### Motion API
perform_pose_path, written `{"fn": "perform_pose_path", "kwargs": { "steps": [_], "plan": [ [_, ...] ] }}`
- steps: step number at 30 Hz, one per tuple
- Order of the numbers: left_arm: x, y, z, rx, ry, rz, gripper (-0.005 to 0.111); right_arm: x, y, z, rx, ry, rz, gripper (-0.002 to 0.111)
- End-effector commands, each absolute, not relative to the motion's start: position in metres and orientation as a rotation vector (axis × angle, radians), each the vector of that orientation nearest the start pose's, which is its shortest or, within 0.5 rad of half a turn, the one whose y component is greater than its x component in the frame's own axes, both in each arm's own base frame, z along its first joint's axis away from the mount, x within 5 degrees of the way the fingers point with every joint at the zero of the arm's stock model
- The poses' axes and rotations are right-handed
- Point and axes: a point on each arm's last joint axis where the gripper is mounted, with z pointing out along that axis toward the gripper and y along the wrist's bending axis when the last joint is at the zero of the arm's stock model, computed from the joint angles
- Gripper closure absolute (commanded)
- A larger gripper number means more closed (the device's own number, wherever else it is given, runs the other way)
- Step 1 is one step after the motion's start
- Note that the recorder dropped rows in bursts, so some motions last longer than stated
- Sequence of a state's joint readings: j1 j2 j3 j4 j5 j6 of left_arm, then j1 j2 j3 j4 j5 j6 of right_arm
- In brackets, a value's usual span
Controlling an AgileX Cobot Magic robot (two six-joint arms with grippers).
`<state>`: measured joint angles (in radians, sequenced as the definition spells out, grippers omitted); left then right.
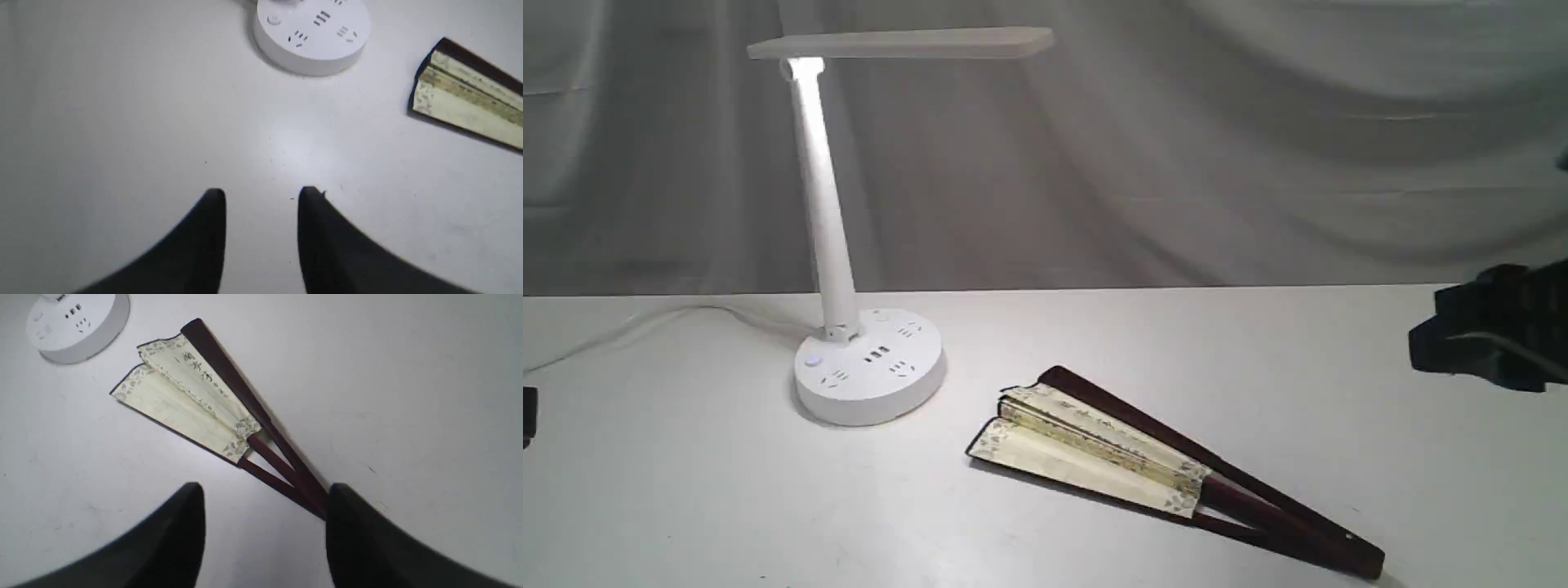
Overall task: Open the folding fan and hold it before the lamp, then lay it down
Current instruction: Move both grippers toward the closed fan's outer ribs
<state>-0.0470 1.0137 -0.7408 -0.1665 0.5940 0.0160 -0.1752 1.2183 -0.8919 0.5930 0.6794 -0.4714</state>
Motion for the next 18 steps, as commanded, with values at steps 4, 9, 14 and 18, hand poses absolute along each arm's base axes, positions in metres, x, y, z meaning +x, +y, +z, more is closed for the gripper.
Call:
{"fn": "perform_pose_path", "kwargs": {
  "steps": [4,9,14,18],
  "plan": [
    [0.22,-0.021,0.283,0.01,2.473,-0.188,0.076,0.269,-0.006,0.281,0.018,2.373,0.469,0.065],
    [0.227,-0.03,0.279,0.076,2.518,-0.185,0.076,0.284,-0.004,0.267,-0.004,2.412,0.551,0.065],
    [0.229,-0.052,0.271,0.18,2.54,-0.158,0.076,0.307,-0.003,0.264,-0.036,2.459,0.648,0.065],
    [0.231,-0.069,0.263,0.261,2.552,-0.17,0.076,0.324,-0.003,0.264,-0.056,2.473,0.685,0.065]
  ]
}}
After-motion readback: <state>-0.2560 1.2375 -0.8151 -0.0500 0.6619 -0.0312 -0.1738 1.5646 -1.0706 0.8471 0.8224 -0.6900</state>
